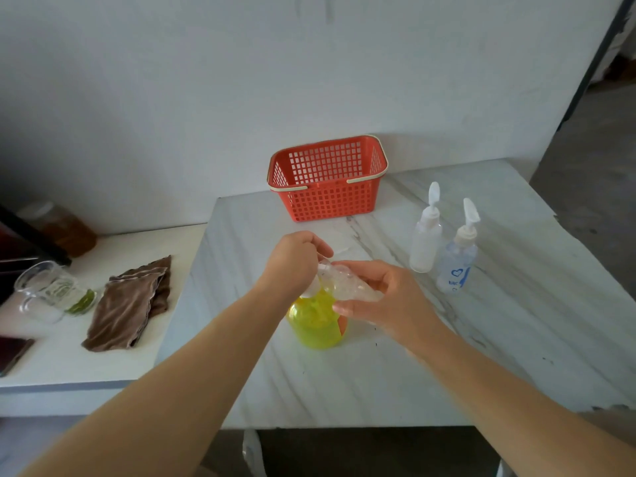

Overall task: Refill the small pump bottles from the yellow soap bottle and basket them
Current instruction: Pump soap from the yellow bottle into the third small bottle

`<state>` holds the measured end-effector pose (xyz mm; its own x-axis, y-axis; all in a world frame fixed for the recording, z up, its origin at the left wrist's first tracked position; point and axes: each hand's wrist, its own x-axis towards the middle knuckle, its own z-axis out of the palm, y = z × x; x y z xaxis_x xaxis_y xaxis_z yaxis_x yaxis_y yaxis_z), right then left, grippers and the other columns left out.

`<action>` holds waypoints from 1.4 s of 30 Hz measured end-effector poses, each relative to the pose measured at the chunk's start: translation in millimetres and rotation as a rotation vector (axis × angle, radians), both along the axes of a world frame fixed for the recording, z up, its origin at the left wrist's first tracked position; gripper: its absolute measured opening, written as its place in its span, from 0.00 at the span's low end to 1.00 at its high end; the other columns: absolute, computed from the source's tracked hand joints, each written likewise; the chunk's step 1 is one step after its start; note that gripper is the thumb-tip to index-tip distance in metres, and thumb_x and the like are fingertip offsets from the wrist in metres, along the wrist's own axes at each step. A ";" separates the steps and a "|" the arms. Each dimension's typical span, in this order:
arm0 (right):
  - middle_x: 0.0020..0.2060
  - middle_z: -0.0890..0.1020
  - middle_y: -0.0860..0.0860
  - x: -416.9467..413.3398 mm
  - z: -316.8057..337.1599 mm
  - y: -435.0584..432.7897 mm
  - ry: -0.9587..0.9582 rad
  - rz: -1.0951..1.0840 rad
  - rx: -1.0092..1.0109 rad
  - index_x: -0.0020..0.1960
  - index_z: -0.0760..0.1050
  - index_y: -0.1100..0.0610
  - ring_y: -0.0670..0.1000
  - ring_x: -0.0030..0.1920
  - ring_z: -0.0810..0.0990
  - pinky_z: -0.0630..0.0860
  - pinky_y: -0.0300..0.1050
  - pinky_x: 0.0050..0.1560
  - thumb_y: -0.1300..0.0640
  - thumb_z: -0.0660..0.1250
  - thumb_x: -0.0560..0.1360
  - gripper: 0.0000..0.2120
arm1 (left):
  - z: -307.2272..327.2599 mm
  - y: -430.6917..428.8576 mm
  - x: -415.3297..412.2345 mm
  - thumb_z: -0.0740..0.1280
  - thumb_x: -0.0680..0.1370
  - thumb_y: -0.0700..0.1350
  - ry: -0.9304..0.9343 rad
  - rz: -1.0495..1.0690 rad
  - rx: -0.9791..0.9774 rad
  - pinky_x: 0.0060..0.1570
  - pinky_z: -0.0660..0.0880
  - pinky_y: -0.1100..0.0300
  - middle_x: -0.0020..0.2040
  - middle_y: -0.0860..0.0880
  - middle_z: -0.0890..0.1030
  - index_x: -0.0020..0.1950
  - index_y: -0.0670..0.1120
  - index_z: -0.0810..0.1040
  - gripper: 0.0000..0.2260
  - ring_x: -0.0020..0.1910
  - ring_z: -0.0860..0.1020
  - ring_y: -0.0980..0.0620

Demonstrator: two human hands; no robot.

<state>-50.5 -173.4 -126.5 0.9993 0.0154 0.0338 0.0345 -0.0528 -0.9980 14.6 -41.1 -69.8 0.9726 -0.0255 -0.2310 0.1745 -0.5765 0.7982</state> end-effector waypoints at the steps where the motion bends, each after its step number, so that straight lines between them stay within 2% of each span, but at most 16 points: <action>1: 0.49 0.84 0.49 -0.1 -1.2 -0.2 0.007 -0.009 -0.004 0.53 0.82 0.44 0.41 0.47 0.82 0.73 0.30 0.46 0.55 0.77 0.57 0.24 | -2.6 -0.5 0.1 0.53 0.75 0.33 -0.002 -0.007 0.004 0.36 0.70 0.60 0.43 0.44 0.81 0.42 0.44 0.80 0.16 0.35 0.74 0.51; 5: 0.48 0.83 0.49 -0.9 -1.3 -1.4 -0.007 -0.022 -0.029 0.50 0.81 0.40 0.39 0.45 0.81 0.72 0.28 0.45 0.56 0.77 0.57 0.23 | -5.0 -1.6 -1.1 0.53 0.75 0.32 -0.001 -0.008 -0.006 0.35 0.70 0.60 0.41 0.45 0.80 0.41 0.44 0.79 0.16 0.34 0.73 0.51; 9: 0.47 0.82 0.49 0.0 1.3 -2.0 -0.012 -0.019 -0.053 0.53 0.81 0.44 0.36 0.43 0.79 0.71 0.26 0.43 0.58 0.79 0.59 0.24 | -3.1 -1.5 -1.2 0.54 0.75 0.33 0.027 0.005 -0.022 0.37 0.70 0.59 0.38 0.47 0.79 0.37 0.46 0.78 0.16 0.34 0.74 0.51; 13: 0.49 0.83 0.48 -1.4 4.0 -1.9 -0.020 0.002 -0.024 0.55 0.82 0.49 0.37 0.45 0.81 0.72 0.28 0.44 0.59 0.79 0.60 0.24 | 8.4 -0.5 -2.5 0.55 0.76 0.34 0.093 -0.001 -0.024 0.33 0.68 0.61 0.39 0.50 0.79 0.39 0.47 0.78 0.15 0.35 0.73 0.52; 16: 0.48 0.84 0.47 -2.2 4.6 -1.6 -0.022 -0.006 -0.011 0.54 0.81 0.46 0.39 0.46 0.82 0.73 0.30 0.45 0.56 0.78 0.58 0.24 | 13.7 -1.4 -3.8 0.55 0.76 0.34 0.102 -0.022 -0.059 0.34 0.69 0.61 0.40 0.49 0.79 0.41 0.47 0.78 0.14 0.37 0.74 0.52; 19: 0.49 0.84 0.47 -1.9 2.6 -0.7 -0.033 -0.016 -0.034 0.54 0.81 0.45 0.41 0.48 0.82 0.74 0.32 0.47 0.54 0.77 0.57 0.25 | 9.6 -1.7 -2.6 0.55 0.76 0.34 0.099 -0.001 -0.040 0.32 0.68 0.62 0.39 0.50 0.79 0.40 0.47 0.77 0.15 0.34 0.73 0.53; 24: 0.48 0.83 0.49 -2.3 -2.9 -0.5 -0.032 -0.037 -0.056 0.52 0.81 0.41 0.41 0.46 0.81 0.73 0.29 0.46 0.52 0.77 0.56 0.25 | -0.9 -2.2 -4.4 0.53 0.75 0.33 0.087 0.045 -0.088 0.36 0.71 0.60 0.37 0.49 0.80 0.40 0.46 0.79 0.16 0.35 0.75 0.50; 26: 0.48 0.83 0.49 -3.4 -3.3 -0.7 -0.037 -0.036 -0.047 0.51 0.81 0.40 0.41 0.46 0.81 0.73 0.29 0.45 0.51 0.77 0.55 0.24 | -2.4 -2.6 -4.9 0.52 0.75 0.33 0.079 0.051 -0.106 0.35 0.72 0.61 0.36 0.48 0.80 0.41 0.45 0.79 0.17 0.34 0.75 0.51; 29: 0.48 0.83 0.51 -1.9 -1.5 -1.2 -0.040 -0.036 -0.057 0.50 0.81 0.40 0.44 0.47 0.82 0.75 0.32 0.47 0.53 0.77 0.56 0.23 | -3.0 -3.2 -3.6 0.52 0.75 0.32 0.072 0.042 -0.105 0.33 0.69 0.62 0.36 0.47 0.80 0.39 0.45 0.78 0.17 0.32 0.74 0.51; 34: 0.46 0.83 0.45 -1.2 3.5 0.2 -0.042 -0.024 -0.049 0.49 0.80 0.41 0.35 0.43 0.80 0.71 0.26 0.44 0.56 0.77 0.56 0.23 | -0.9 -1.6 -5.4 0.54 0.75 0.33 0.072 0.043 -0.093 0.33 0.69 0.62 0.37 0.47 0.79 0.38 0.46 0.78 0.16 0.33 0.74 0.51; 38: 0.47 0.83 0.47 -1.7 8.0 -2.8 -0.055 -0.002 -0.024 0.50 0.80 0.43 0.36 0.44 0.80 0.72 0.27 0.43 0.62 0.80 0.60 0.24 | 9.5 -3.7 -4.1 0.55 0.76 0.33 0.075 0.030 -0.107 0.33 0.69 0.62 0.37 0.48 0.79 0.40 0.45 0.78 0.14 0.34 0.74 0.52; 42: 0.49 0.83 0.48 -1.4 6.4 -4.1 -0.061 -0.011 -0.019 0.51 0.81 0.42 0.39 0.46 0.81 0.73 0.29 0.45 0.55 0.78 0.57 0.23 | 8.5 -4.5 -4.2 0.55 0.76 0.33 0.062 0.024 -0.120 0.37 0.71 0.61 0.37 0.48 0.80 0.41 0.45 0.78 0.14 0.35 0.75 0.52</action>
<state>-51.9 -177.5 -120.1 0.9955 0.0060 0.0946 0.0948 -0.0722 -0.9929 10.4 -45.5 -61.3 0.9571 -0.0338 -0.2877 0.2383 -0.4728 0.8483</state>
